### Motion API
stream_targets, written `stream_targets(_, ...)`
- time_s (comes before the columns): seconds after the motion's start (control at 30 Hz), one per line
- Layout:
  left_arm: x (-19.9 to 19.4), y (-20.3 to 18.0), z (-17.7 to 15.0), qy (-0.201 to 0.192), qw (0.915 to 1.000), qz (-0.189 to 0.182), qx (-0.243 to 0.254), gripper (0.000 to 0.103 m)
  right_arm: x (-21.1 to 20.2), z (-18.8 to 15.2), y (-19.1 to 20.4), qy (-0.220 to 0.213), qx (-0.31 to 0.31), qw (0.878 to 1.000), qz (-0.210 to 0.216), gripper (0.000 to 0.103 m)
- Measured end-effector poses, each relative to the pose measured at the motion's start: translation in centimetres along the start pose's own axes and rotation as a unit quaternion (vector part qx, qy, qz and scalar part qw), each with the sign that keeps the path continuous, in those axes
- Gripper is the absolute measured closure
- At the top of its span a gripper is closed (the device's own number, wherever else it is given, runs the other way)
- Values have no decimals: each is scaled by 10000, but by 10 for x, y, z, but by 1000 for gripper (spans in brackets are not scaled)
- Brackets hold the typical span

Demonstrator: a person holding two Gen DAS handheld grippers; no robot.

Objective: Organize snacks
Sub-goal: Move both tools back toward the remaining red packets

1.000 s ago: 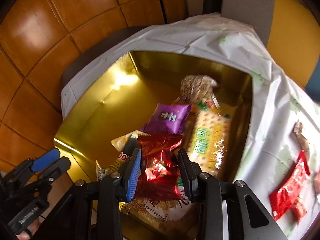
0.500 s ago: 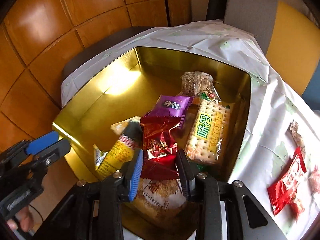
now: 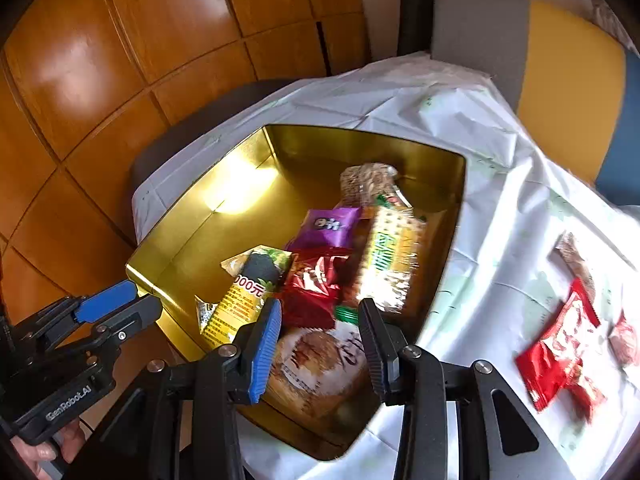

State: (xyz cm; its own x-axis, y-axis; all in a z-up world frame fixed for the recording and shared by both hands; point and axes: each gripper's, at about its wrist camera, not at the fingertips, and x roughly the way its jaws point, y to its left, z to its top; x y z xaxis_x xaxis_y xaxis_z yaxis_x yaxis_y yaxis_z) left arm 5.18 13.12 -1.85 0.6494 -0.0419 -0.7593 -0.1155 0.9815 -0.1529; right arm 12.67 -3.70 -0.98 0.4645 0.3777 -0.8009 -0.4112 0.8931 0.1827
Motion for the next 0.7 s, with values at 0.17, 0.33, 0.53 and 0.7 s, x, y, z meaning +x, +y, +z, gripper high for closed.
stream_targets(0.17, -3, -7, 0, -32, 9999, -23, 103, 61, -16, -8, -10, -137, 42, 9999, -96, 62)
stream_targets(0.33, -4, -15, -1, -7, 9997, -55, 243, 61, -34, -18, -31, -246, 163, 9992, -280, 58)
stream_targets(0.53, -4, -25, -2, 13, 9992, -87, 385, 61, -54, -29, -65, -323, 413, 9972, -538, 52)
stream_targets(0.7, -7, -32, -4, 14, 9986, -95, 525, 61, -69, -41, -95, -342, 589, 9943, -824, 43)
